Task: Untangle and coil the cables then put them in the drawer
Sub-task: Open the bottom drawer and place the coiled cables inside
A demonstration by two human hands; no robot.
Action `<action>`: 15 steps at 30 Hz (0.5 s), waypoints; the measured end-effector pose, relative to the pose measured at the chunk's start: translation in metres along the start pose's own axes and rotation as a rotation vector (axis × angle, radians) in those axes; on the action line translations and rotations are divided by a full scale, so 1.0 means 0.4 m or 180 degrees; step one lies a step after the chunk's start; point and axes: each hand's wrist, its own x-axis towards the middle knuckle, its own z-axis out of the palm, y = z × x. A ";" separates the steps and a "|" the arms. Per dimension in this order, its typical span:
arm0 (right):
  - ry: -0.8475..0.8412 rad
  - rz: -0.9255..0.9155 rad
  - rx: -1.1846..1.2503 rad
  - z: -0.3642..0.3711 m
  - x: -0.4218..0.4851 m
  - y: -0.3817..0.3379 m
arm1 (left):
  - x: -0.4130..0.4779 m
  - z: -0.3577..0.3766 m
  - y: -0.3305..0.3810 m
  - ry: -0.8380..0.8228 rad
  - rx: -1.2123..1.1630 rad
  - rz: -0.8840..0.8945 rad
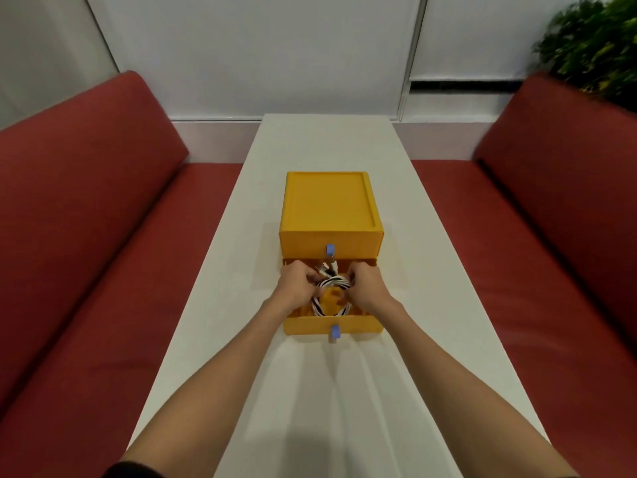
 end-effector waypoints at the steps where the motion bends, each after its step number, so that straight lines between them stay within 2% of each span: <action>1: -0.0030 0.0028 -0.0050 0.009 0.007 0.001 | 0.008 0.005 -0.003 -0.0026 0.0071 -0.0034; 15: -0.0114 0.0084 -0.0409 0.037 0.041 0.004 | 0.055 0.057 -0.011 0.0126 0.0646 -0.0355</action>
